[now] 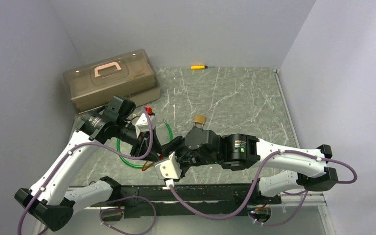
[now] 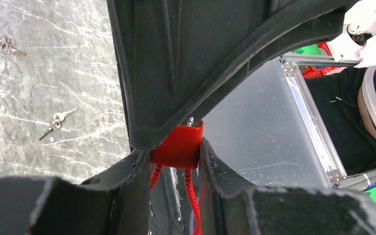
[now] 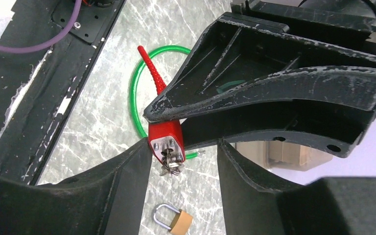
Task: Unlock with the key
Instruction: Unlock the lock.
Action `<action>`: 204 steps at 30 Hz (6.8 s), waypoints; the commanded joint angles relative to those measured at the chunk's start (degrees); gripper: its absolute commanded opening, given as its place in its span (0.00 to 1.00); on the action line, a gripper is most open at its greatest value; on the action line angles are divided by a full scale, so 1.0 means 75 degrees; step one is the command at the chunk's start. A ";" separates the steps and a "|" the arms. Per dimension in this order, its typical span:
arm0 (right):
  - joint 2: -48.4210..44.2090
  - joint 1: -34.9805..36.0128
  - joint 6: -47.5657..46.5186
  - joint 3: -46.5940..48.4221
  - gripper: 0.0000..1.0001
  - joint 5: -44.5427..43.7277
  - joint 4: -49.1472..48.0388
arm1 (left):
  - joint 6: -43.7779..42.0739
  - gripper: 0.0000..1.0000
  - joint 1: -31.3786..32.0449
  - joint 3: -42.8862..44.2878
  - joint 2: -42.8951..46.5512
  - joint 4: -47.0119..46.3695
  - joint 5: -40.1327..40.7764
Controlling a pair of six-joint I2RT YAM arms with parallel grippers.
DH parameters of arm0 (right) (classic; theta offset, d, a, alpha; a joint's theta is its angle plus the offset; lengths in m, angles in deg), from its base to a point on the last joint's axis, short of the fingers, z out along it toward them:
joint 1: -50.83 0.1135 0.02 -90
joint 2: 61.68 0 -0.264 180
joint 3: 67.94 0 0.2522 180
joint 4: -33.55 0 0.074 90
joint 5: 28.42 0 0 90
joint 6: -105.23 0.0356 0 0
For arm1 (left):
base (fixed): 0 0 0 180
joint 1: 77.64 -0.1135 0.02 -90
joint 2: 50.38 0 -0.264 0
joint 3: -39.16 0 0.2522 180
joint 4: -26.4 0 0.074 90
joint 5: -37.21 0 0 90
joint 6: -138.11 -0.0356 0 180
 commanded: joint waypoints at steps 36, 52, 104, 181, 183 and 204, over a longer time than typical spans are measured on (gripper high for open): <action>-0.0462 -0.0047 0.1718 -0.0938 0.00 -0.1688 -0.3042 | -0.1507 0.75 0.1283 0.0526 0.0693 -0.1450 0.4152; -0.0379 -0.0354 0.2710 -0.0841 0.00 -0.1375 -0.3028 | -0.0768 0.42 0.0746 0.0734 0.1307 -0.1919 0.3465; -0.1478 -0.1813 0.3520 -0.0268 0.52 0.1922 -0.2060 | 0.0025 0.00 -0.0049 0.0152 0.1862 -0.2311 0.3013; 0.0736 -0.3559 0.8210 -0.0492 0.00 0.5044 -0.3923 | -0.2204 0.00 0.0064 0.1795 0.1109 -0.1568 0.3779; 0.0742 -0.3574 0.8606 -0.0587 0.00 0.4828 -0.4169 | -0.2425 0.00 0.0208 0.1965 0.1034 -0.1480 0.4019; 0.1036 -0.4354 1.2534 -0.1053 0.00 0.5772 -0.6693 | -0.4671 0.00 0.1642 0.0467 0.2180 -0.3997 0.5913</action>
